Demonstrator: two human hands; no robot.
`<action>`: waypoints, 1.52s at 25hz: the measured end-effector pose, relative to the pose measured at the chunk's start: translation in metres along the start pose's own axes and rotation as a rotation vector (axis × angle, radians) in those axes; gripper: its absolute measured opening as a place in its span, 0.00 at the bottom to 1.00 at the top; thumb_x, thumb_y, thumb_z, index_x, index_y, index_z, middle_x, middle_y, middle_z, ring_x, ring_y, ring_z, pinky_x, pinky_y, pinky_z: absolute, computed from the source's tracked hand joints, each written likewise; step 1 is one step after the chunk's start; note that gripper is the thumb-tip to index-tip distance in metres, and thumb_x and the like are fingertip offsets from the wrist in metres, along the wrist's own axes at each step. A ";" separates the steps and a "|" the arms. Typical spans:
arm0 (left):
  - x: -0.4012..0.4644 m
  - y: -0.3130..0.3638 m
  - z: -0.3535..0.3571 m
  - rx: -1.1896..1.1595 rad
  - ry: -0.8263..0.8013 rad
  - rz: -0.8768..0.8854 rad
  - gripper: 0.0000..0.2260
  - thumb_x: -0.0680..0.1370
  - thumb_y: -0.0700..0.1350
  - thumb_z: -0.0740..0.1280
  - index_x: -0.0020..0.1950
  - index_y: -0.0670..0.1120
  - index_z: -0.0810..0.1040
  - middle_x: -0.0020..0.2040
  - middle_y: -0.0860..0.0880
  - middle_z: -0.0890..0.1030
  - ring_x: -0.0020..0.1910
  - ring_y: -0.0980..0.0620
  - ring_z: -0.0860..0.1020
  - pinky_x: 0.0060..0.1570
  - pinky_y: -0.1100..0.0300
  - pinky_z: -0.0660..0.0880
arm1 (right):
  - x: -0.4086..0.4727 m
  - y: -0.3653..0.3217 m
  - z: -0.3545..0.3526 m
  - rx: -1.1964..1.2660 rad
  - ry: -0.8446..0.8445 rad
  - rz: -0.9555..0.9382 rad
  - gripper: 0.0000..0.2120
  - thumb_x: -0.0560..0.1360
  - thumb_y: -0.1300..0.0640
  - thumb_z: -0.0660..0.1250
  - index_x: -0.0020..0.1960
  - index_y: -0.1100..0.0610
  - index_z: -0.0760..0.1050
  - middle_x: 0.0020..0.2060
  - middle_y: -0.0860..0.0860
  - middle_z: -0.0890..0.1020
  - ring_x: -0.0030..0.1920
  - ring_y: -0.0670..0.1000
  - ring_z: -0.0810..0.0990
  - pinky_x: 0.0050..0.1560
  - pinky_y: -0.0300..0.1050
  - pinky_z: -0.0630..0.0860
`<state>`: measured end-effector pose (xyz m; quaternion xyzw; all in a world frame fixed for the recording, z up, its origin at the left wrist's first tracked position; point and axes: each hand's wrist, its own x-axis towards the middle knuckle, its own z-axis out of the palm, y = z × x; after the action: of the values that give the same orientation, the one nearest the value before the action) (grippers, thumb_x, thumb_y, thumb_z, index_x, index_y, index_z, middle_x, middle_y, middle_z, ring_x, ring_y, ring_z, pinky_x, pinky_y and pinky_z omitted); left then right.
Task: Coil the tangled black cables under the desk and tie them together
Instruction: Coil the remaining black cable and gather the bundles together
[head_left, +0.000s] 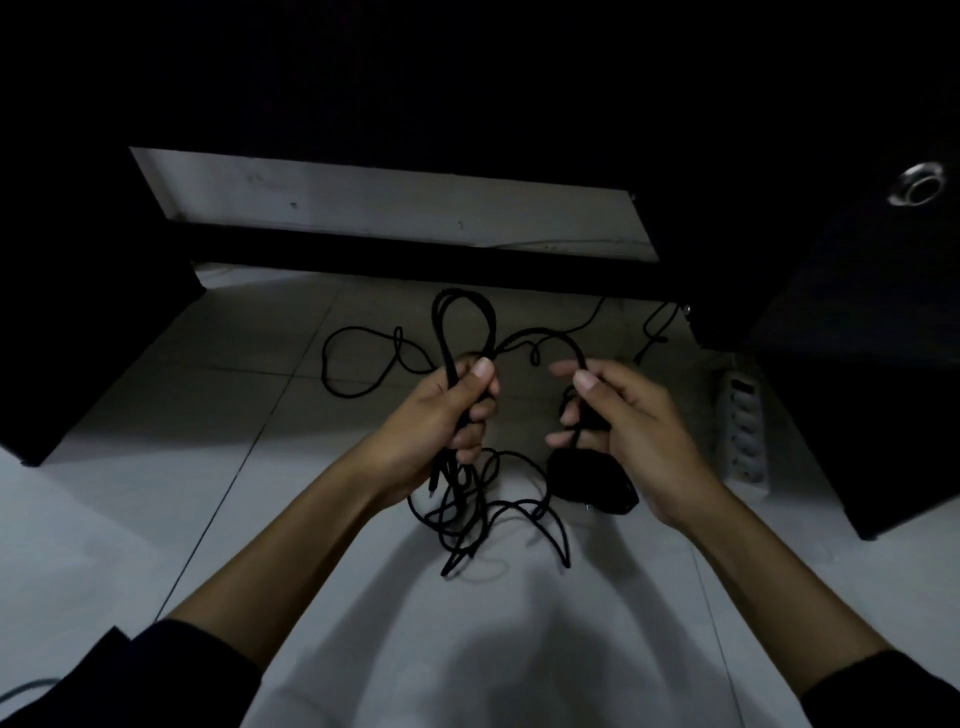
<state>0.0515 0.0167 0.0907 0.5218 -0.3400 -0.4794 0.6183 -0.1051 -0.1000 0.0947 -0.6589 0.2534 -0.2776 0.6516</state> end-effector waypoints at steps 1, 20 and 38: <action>0.001 -0.003 0.003 0.040 0.013 0.015 0.11 0.83 0.49 0.55 0.45 0.45 0.70 0.33 0.51 0.67 0.22 0.59 0.61 0.24 0.66 0.64 | 0.002 -0.007 0.006 0.052 0.023 0.010 0.10 0.81 0.60 0.59 0.54 0.58 0.79 0.41 0.56 0.76 0.40 0.52 0.79 0.38 0.41 0.80; -0.002 -0.004 0.020 0.305 -0.094 0.083 0.14 0.83 0.48 0.55 0.42 0.46 0.73 0.30 0.51 0.73 0.31 0.57 0.69 0.34 0.67 0.67 | 0.015 -0.015 0.030 -0.186 0.234 -0.151 0.02 0.77 0.53 0.67 0.48 0.50 0.77 0.36 0.42 0.80 0.39 0.40 0.78 0.37 0.36 0.73; 0.003 0.013 -0.003 -0.117 0.164 -0.009 0.12 0.83 0.50 0.56 0.43 0.45 0.69 0.26 0.53 0.63 0.19 0.58 0.60 0.21 0.65 0.64 | -0.031 0.076 -0.022 -0.517 -0.375 0.073 0.13 0.76 0.44 0.63 0.38 0.51 0.76 0.33 0.42 0.77 0.37 0.41 0.75 0.42 0.37 0.71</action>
<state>0.0578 0.0146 0.1020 0.5238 -0.2574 -0.4568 0.6713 -0.1405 -0.0960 0.0177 -0.8327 0.2147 -0.0544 0.5076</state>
